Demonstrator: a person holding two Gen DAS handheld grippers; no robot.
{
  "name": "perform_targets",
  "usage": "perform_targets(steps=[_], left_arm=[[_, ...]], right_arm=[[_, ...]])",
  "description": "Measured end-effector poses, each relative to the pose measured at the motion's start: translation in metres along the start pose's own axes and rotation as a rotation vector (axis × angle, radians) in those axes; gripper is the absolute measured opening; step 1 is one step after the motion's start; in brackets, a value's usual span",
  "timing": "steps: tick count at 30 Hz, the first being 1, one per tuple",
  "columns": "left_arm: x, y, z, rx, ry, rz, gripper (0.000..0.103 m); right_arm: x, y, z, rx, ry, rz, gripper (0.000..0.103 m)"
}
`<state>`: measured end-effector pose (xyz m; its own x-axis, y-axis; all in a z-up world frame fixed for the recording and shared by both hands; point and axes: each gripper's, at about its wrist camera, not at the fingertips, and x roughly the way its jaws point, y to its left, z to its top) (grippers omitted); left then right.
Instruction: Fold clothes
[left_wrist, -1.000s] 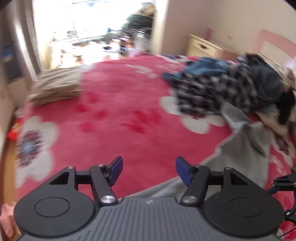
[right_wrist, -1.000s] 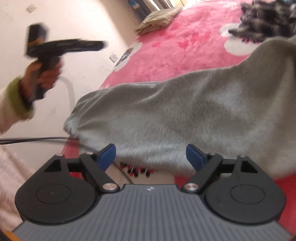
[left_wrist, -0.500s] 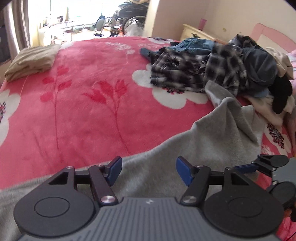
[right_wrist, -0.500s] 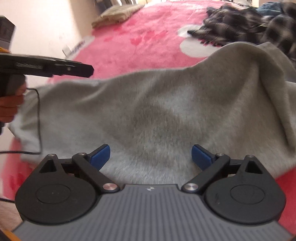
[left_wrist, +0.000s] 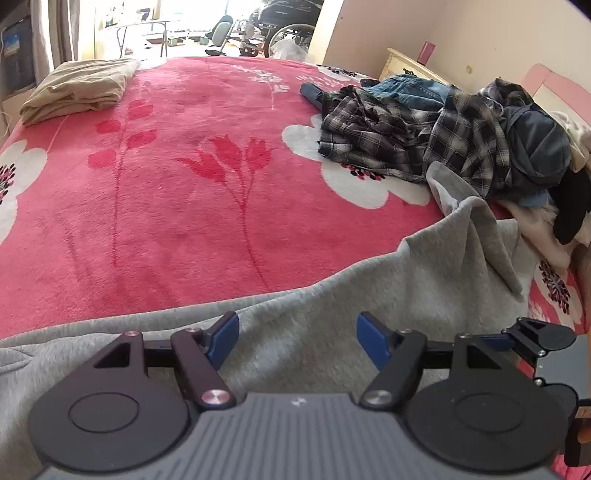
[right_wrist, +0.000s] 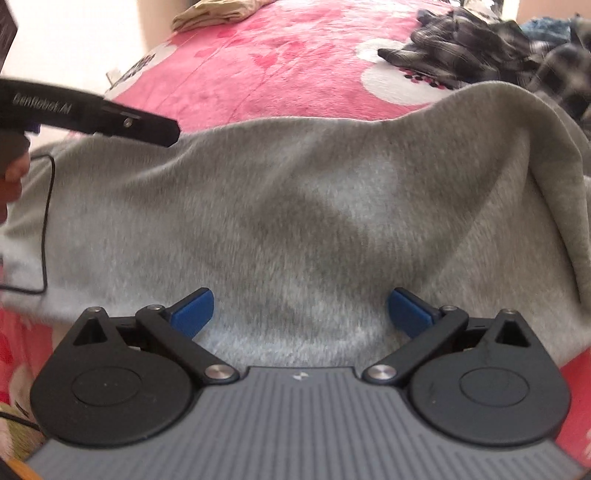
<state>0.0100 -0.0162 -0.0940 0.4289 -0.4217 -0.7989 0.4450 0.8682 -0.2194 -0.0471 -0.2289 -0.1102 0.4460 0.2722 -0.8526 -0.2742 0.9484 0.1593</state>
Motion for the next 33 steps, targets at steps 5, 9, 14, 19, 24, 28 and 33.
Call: perform_targets(steps=[5, 9, 14, 19, 24, 28, 33], left_arm=[[-0.001, 0.004, -0.001, -0.017, 0.002, 0.001, 0.072], [-0.002, 0.008, -0.002, -0.035, 0.005, -0.004, 0.072], [-0.005, 0.008, -0.002, -0.040, -0.003, -0.005, 0.072], [-0.006, 0.007, -0.003, -0.042, -0.002, -0.009, 0.072], [-0.007, 0.006, -0.003, -0.043, -0.001, -0.012, 0.072], [-0.007, 0.005, -0.004, -0.043, -0.001, -0.014, 0.072], [-0.006, 0.005, -0.004, -0.048, 0.004, -0.016, 0.072]], right_arm=[[0.002, 0.004, -0.001, -0.016, 0.010, -0.015, 0.102], [0.005, 0.001, 0.005, -0.010, 0.042, -0.013, 0.102], [0.007, -0.001, 0.009, 0.000, 0.076, -0.001, 0.102], [0.009, 0.000, 0.008, -0.021, 0.080, -0.001, 0.102], [0.008, -0.004, 0.008, -0.016, 0.075, 0.028, 0.102], [0.006, -0.010, 0.010, 0.026, 0.081, 0.059, 0.102], [0.004, -0.016, 0.010, 0.067, 0.074, 0.086, 0.102]])
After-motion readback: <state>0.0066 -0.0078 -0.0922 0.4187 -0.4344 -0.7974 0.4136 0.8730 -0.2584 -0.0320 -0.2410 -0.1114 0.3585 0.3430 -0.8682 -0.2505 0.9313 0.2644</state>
